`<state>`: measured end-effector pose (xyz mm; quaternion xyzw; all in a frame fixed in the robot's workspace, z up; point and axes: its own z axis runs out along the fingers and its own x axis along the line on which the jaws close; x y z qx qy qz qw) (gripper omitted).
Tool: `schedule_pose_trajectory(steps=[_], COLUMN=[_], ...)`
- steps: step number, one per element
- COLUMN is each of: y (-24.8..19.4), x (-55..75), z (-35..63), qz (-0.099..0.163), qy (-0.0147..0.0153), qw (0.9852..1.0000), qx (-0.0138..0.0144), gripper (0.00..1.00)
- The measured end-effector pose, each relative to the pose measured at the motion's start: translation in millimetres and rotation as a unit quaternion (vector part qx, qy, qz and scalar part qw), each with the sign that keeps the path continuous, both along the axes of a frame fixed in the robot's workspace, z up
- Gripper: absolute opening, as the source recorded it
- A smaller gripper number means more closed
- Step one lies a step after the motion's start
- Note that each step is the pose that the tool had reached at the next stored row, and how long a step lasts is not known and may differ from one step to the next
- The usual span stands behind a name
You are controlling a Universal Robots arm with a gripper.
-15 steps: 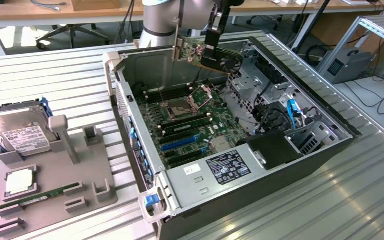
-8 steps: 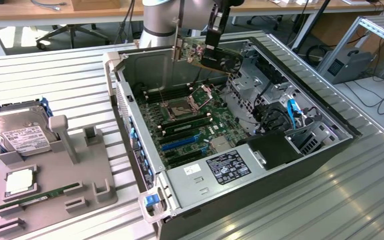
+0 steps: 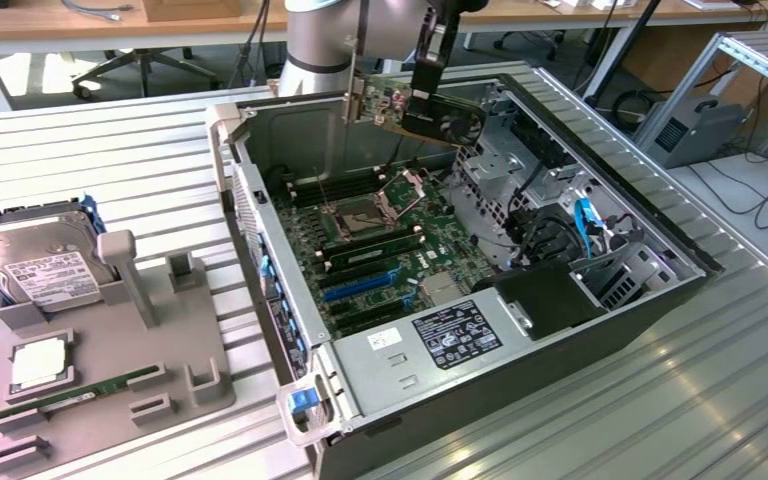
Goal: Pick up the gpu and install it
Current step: 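Insert the gpu into the slot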
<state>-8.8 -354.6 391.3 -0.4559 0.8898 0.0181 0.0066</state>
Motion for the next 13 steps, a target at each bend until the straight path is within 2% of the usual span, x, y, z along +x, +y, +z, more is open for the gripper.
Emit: schedule_pose_trajectory(steps=[13], y=[1.4], x=[0.0], z=[0.0], qz=[0.020], qy=[0.0000], qw=[0.9998], qx=[0.0000], gripper=[0.27])
